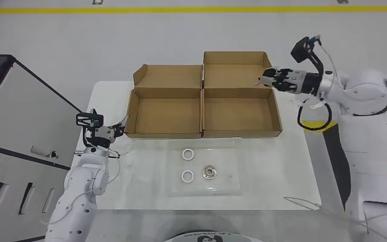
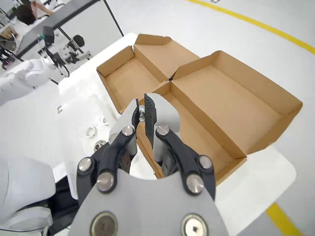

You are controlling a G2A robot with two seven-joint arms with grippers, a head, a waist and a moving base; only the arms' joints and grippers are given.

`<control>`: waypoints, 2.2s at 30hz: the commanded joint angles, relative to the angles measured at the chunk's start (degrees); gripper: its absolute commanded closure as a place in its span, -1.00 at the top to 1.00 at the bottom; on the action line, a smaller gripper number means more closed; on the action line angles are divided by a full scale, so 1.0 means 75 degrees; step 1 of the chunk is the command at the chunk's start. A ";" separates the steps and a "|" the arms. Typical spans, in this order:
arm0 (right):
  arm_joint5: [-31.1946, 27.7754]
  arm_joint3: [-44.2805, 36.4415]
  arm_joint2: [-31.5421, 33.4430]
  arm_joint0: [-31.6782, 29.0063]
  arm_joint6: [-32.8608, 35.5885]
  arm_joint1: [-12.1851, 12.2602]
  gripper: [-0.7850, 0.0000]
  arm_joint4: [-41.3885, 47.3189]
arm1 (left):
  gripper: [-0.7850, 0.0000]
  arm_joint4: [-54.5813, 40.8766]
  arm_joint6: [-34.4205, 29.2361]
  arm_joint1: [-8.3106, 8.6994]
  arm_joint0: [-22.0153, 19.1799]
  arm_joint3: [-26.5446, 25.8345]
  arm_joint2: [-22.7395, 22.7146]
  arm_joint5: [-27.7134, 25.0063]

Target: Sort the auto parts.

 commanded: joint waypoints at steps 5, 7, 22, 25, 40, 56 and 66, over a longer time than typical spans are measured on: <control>-0.0219 0.0525 -0.1252 0.0604 -0.0220 0.0163 -1.00 -0.1081 | 1.00 0.0000 0.0000 0.0000 0.0000 0.0000 0.0000 0.0000; -0.0349 0.0760 -0.1614 0.0784 -0.0350 0.0213 -1.00 -0.1323 | 1.00 0.0000 0.0000 0.0000 0.0000 0.0000 0.0000 0.0000; -0.0048 0.1488 -0.3224 0.1462 -0.1001 0.0192 -1.00 -0.3637 | 1.00 0.0000 0.0000 0.0000 0.0000 0.0000 0.0000 0.0000; 0.0087 0.1463 -0.3363 0.1380 -0.1349 0.0170 -1.00 -0.3992 | 1.00 0.0000 0.0000 0.0000 0.0000 0.0000 0.0000 0.0000; 0.0425 0.1668 -0.3752 0.0789 -0.2484 0.0133 -1.00 -0.5109 | 1.00 0.0000 0.0000 0.0000 0.0000 0.0000 0.0000 0.0000; 0.0372 0.2716 -0.4281 0.1107 -0.3324 -0.0078 -1.00 -0.5863 | 1.00 0.0000 0.0000 0.0000 0.0000 0.0000 0.0000 0.0000; 0.0384 0.3138 -0.4537 0.1252 -0.3573 -0.0226 -0.83 -0.6035 | 1.00 0.0000 0.0000 0.0000 0.0000 0.0000 0.0000 0.0000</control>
